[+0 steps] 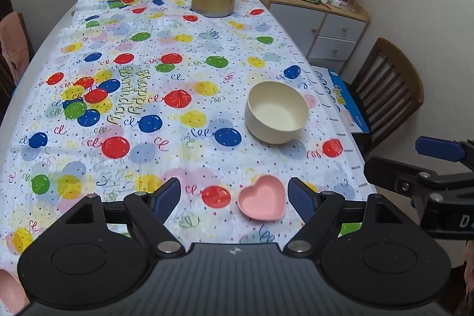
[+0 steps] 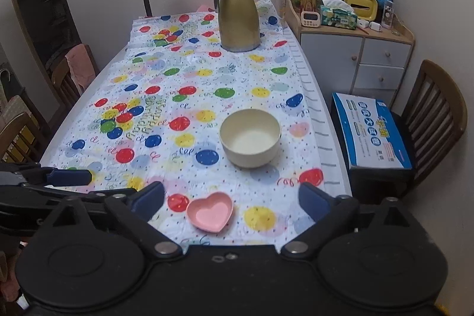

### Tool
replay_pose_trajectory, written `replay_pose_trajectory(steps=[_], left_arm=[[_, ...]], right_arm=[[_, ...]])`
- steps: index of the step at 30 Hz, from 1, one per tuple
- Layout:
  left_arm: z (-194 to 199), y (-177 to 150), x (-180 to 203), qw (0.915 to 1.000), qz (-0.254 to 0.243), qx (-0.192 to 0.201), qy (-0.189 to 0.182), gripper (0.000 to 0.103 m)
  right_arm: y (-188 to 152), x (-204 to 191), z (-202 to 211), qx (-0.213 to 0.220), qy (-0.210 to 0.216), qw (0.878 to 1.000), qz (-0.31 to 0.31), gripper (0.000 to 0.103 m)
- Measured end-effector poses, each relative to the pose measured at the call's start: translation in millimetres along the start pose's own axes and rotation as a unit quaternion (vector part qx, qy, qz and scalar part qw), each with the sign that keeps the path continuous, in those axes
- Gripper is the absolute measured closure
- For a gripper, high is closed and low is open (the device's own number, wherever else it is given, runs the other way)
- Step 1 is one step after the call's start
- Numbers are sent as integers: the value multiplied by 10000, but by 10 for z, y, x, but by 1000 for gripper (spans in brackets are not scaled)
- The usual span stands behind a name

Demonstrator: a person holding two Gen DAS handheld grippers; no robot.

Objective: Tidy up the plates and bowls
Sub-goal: 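Move both grippers to the cream bowl rim and close them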

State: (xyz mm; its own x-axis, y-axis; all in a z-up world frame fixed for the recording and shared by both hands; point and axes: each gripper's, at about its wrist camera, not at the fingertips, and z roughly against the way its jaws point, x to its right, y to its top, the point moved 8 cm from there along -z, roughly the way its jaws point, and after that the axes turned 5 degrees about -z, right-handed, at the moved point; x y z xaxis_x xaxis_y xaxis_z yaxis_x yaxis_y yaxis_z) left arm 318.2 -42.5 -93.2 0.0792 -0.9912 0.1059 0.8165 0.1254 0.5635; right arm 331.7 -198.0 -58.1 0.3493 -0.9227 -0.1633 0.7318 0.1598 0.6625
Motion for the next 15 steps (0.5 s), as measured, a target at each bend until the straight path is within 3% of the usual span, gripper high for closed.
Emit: replay_pose_trajectory(steps=[9,15], left_arm=[[-498,463,13,9994,105,50,322,24],[-878,697,75,9993,176,-21,324,24]], right_arm=[[337,300,-467,-102,-8,9999,57,3],[483,550,-869,-282,-5,9996,-85,5]])
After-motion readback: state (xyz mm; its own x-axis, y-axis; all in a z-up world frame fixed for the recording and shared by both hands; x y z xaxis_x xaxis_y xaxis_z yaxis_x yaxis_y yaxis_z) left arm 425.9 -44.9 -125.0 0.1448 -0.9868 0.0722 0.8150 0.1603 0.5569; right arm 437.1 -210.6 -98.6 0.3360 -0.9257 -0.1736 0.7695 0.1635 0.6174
